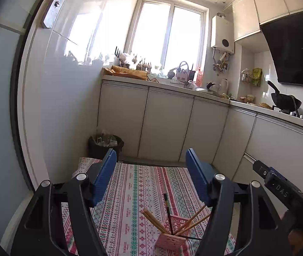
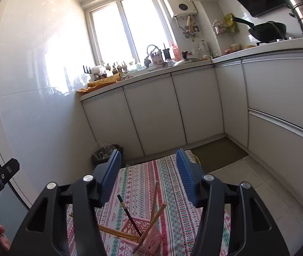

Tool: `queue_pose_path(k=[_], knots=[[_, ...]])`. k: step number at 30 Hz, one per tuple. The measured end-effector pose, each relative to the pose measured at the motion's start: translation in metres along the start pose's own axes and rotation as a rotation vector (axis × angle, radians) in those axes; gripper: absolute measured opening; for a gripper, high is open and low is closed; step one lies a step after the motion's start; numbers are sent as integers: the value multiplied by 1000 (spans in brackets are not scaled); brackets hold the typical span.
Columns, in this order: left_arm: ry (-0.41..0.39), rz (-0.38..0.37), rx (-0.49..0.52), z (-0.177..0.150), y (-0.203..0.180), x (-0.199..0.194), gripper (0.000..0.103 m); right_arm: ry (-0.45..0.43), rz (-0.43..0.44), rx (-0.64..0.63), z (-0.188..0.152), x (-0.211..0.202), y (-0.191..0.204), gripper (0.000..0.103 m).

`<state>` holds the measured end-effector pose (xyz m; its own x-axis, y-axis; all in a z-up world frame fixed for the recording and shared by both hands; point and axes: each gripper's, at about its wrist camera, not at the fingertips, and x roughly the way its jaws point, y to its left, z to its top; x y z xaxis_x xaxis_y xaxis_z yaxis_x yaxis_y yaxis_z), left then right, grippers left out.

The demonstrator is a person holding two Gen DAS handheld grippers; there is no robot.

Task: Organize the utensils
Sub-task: 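Lower both chopsticks into the pink holder and open both grippers, then move both open grippers down to the remaining chopsticks on the cloth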

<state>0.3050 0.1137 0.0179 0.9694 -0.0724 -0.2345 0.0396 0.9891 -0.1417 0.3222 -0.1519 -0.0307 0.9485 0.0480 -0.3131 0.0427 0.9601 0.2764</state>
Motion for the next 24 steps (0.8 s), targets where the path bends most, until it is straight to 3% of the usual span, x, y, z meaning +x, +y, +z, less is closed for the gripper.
queue_pose_path(k=[4,10,14,17,24], knots=[[8,-53,39,-3,-10,-9,77,48,-27,25,-10,-19,-23,90],[98,-204,178,-22,-48,-19,96,249,-134,20,-54,-34,-64,96],[238,-336,301,-55,-76,-19,96,416,-238,35,-97,-45,-104,96],[353,-384,394,-86,-95,-10,96,520,-296,67,-122,-56,-134,96],[692,-495,678,-182,-147,24,95,617,-304,175,-145,-70,-175,96]])
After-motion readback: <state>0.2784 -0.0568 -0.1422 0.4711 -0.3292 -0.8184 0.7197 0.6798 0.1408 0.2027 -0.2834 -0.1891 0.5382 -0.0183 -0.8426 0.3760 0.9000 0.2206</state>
